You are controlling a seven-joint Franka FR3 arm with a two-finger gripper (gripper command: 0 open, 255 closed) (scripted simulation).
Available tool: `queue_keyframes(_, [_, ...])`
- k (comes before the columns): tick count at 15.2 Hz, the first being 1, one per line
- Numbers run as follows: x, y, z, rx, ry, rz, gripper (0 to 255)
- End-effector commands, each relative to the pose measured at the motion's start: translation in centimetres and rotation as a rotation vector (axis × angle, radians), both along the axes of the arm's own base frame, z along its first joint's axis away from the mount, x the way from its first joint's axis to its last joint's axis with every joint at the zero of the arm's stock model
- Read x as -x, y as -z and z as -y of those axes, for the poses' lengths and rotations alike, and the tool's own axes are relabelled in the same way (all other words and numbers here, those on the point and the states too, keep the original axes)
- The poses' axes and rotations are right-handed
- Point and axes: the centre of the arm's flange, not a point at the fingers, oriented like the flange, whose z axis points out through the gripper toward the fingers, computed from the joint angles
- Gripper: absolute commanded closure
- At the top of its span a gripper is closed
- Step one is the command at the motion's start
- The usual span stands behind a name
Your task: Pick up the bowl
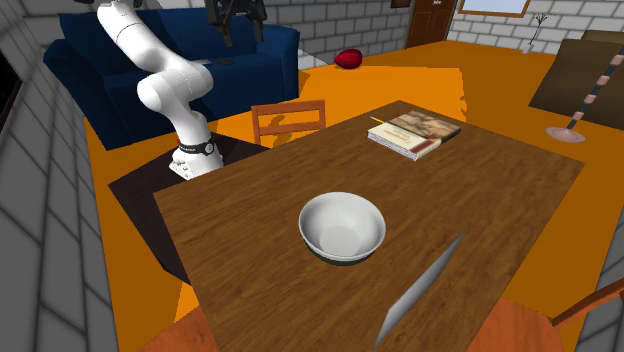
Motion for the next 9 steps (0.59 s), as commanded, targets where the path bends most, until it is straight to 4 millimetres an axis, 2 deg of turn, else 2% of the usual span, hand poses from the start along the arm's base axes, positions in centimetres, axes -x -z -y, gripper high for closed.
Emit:
queue_keyframes(1, [0.0,0.0,0.0,0.0,0.0,0.0,0])
queue_keyframes(9, [-9.2,6.0,0.9,0.049,-0.007,-0.048,0])
